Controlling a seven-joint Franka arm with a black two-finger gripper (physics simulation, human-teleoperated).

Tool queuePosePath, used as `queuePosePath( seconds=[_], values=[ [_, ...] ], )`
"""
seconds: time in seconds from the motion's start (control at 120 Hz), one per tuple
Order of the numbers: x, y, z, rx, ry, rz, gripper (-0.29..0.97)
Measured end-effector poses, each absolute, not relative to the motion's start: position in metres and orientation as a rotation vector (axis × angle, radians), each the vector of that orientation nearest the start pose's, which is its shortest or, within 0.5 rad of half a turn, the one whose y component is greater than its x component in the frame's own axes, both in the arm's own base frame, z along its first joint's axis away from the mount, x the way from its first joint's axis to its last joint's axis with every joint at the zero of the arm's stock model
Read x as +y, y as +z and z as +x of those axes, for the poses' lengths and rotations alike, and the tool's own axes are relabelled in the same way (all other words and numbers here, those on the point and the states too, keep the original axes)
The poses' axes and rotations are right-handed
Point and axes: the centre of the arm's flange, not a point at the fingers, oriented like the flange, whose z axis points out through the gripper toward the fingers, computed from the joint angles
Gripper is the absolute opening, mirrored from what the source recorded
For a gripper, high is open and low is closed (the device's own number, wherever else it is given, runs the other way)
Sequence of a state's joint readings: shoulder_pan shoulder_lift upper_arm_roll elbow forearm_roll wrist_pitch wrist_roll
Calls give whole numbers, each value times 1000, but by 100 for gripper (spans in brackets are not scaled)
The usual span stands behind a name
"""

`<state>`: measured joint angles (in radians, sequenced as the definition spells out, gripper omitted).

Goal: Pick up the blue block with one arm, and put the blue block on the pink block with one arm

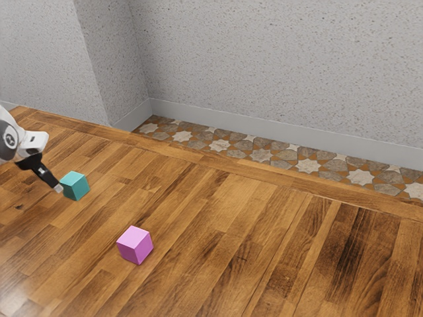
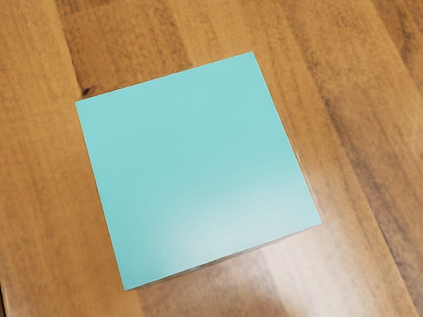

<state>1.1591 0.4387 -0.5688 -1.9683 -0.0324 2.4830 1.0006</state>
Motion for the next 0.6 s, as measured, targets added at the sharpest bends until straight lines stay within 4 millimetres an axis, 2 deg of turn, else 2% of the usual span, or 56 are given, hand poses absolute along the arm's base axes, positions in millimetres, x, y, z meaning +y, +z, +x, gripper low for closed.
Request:
queuePosePath(
  seconds=[0.1,0.35,0.6],
  values=[
    [354,292,517,508,-441,-3159,63],
    [355,285,529,326,-479,-3216,64],
    [354,279,546,231,-517,-3247,64]
  ],
)
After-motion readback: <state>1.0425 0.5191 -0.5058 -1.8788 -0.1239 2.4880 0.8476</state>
